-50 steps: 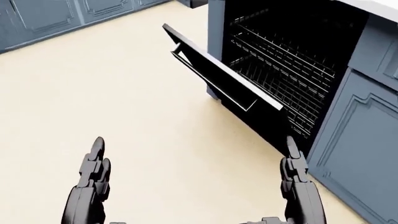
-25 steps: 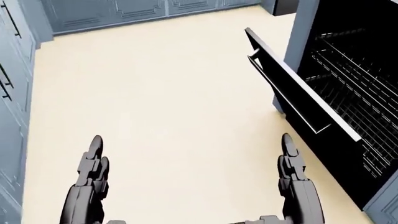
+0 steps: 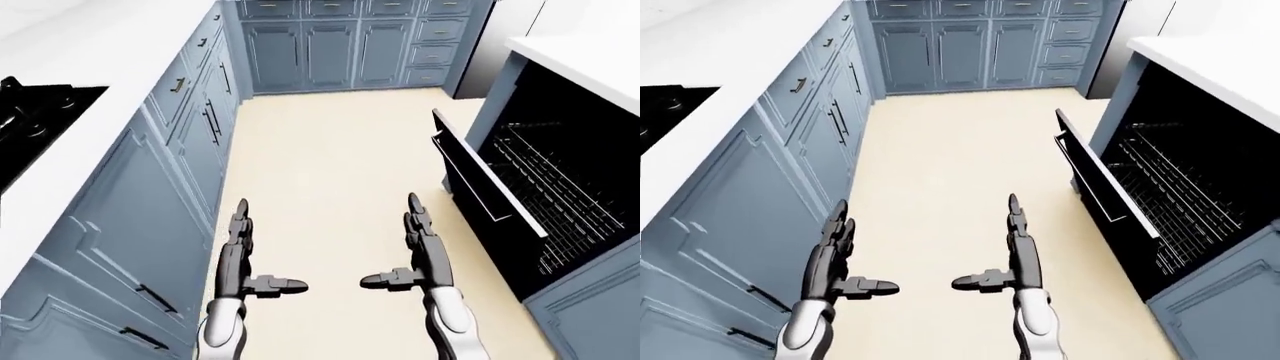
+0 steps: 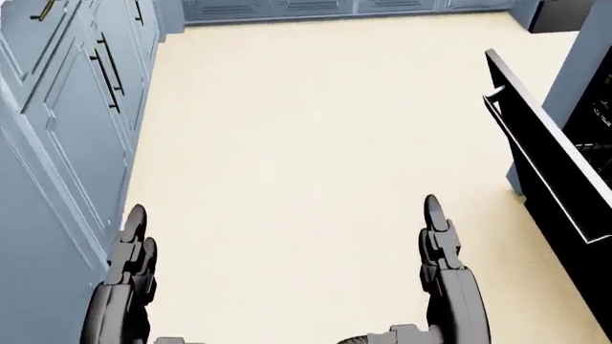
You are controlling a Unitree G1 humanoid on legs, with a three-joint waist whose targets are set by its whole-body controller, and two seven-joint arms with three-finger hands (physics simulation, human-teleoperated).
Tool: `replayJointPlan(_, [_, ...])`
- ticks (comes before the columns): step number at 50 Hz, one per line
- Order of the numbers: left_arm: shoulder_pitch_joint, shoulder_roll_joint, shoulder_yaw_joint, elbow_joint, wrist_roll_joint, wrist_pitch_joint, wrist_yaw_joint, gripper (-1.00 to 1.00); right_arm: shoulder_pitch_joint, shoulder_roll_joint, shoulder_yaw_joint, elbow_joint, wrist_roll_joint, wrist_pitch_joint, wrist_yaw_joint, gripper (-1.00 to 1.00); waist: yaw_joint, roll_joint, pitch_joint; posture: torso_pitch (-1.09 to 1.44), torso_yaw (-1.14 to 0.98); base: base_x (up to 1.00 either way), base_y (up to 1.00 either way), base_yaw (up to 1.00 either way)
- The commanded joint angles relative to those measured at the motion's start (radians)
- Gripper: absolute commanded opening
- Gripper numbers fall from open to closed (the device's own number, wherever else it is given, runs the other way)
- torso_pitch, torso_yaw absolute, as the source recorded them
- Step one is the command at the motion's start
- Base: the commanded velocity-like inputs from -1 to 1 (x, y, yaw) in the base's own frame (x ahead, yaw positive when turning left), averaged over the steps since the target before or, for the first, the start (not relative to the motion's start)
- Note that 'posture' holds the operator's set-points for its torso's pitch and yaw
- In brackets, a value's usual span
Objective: Close the dishwasher door
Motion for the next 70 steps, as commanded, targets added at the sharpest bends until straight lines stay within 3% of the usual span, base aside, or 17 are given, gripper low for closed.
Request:
replayJointPlan(1, [-0.016, -0.003, -0.008, -0.033, 0.0, -0.027, -0.004, 1.0, -0.007, -0.005, -0.009, -0.028, -0.001, -0.021, -0.004, 1.0, -0.002, -0.014, -0.02, 0.0, 0.0, 0.0, 0.0, 0.0])
replayJointPlan(8, [-0.014, -0.002, -0.006, -0.045, -0.002, -0.021, -0.005, 1.0, -0.006, -0.004, -0.009, -0.034, 0.002, -0.01, -0.001, 1.0, -0.016, 0.023, -0.054, 0.0, 0.0, 0.0, -0.02, 0.0])
replayJointPlan(11, [-0.012, -0.003, -0.007, -0.048, -0.002, -0.021, -0.005, 1.0, -0.003, -0.004, -0.007, -0.042, -0.001, -0.005, -0.002, 1.0, -0.02, 0.052, -0.026, 0.0, 0.0, 0.0, -0.24, 0.0])
replayJointPlan(15, [-0.013, -0.004, -0.008, -0.044, -0.001, -0.024, -0.005, 1.0, -0.001, -0.004, -0.007, -0.052, -0.004, 0.004, -0.005, 1.0, -0.017, 0.033, -0.033, 0.0, 0.0, 0.0, -0.24, 0.0])
replayJointPlan(17, [-0.013, -0.003, -0.007, -0.043, -0.002, -0.024, -0.006, 1.0, 0.001, -0.004, -0.006, -0.055, -0.004, 0.005, -0.005, 1.0, -0.016, -0.013, -0.034, 0.0, 0.0, 0.0, -0.16, 0.0])
replayJointPlan(21, [-0.012, -0.003, -0.009, -0.041, -0.001, -0.026, -0.006, 1.0, 0.005, -0.003, -0.005, -0.067, -0.005, 0.01, -0.006, 1.0, -0.03, -0.008, -0.031, 0.0, 0.0, 0.0, -0.14, 0.0])
replayJointPlan(32, [-0.013, -0.003, -0.008, -0.045, -0.002, -0.022, -0.007, 1.0, -0.004, -0.003, -0.005, -0.055, -0.005, 0.009, -0.008, 1.0, -0.026, 0.051, -0.026, 0.0, 0.0, 0.0, -0.14, 0.0])
replayJointPlan(37, [-0.01, -0.004, -0.01, -0.047, -0.001, -0.021, -0.007, 1.0, -0.008, -0.002, -0.005, -0.044, -0.001, 0.003, -0.007, 1.0, -0.036, 0.112, -0.035, 0.0, 0.0, 0.0, -0.14, 0.0])
replayJointPlan(38, [-0.01, -0.004, -0.011, -0.046, 0.0, -0.022, -0.006, 1.0, -0.008, -0.003, -0.006, -0.045, 0.0, 0.004, -0.006, 1.0, -0.023, 0.082, -0.024, 0.0, 0.0, 0.0, -0.13, 0.0])
replayJointPlan(43, [-0.01, -0.004, -0.01, -0.051, -0.001, -0.018, -0.006, 1.0, -0.004, -0.004, -0.007, -0.054, 0.002, 0.008, -0.005, 1.0, -0.017, 0.095, -0.031, 0.0, 0.0, 0.0, -0.16, 0.0])
replayJointPlan(47, [-0.013, -0.004, -0.009, -0.046, -0.001, -0.021, -0.006, 1.0, -0.002, -0.003, -0.006, -0.054, 0.001, 0.005, -0.006, 1.0, -0.015, 0.069, -0.026, 0.0, 0.0, 0.0, -0.21, 0.0])
replayJointPlan(51, [-0.012, -0.004, -0.01, -0.047, -0.001, -0.02, -0.006, 1.0, 0.003, -0.002, -0.002, -0.065, -0.003, 0.01, -0.006, 1.0, -0.013, 0.007, -0.03, 0.0, 0.0, 0.0, -0.21, 0.0])
replayJointPlan(53, [-0.011, -0.004, -0.009, -0.048, -0.001, -0.02, -0.007, 1.0, 0.003, -0.002, -0.001, -0.065, -0.004, 0.012, -0.007, 1.0, -0.019, -0.062, -0.048, 0.0, 0.0, 0.0, -0.21, 0.0])
replayJointPlan(54, [-0.01, -0.004, -0.01, -0.05, -0.002, -0.02, -0.007, 1.0, 0.003, -0.002, -0.001, -0.064, -0.004, 0.011, -0.007, 1.0, -0.027, 0.0, -0.034, 0.0, 0.0, 0.0, -0.22, 0.0])
replayJointPlan(58, [-0.011, -0.004, -0.01, -0.05, -0.001, -0.019, -0.007, 1.0, 0.003, -0.002, -0.001, -0.07, -0.003, 0.017, -0.007, 1.0, -0.028, 0.004, -0.032, 0.0, 0.0, 0.0, -0.21, 0.0])
replayJointPlan(67, [-0.009, -0.004, -0.01, -0.054, 0.0, -0.018, -0.007, 1.0, 0.003, -0.002, -0.002, -0.071, -0.001, 0.017, -0.006, 1.0, -0.022, 0.116, -0.02, 0.0, 0.0, 0.0, -0.22, 0.0])
replayJointPlan(70, [-0.008, -0.005, -0.012, -0.054, 0.0, -0.019, -0.007, 1.0, 0.004, -0.002, -0.003, -0.072, 0.0, 0.016, -0.006, 1.0, -0.017, 0.111, -0.016, 0.0, 0.0, 0.0, -0.32, 0.0])
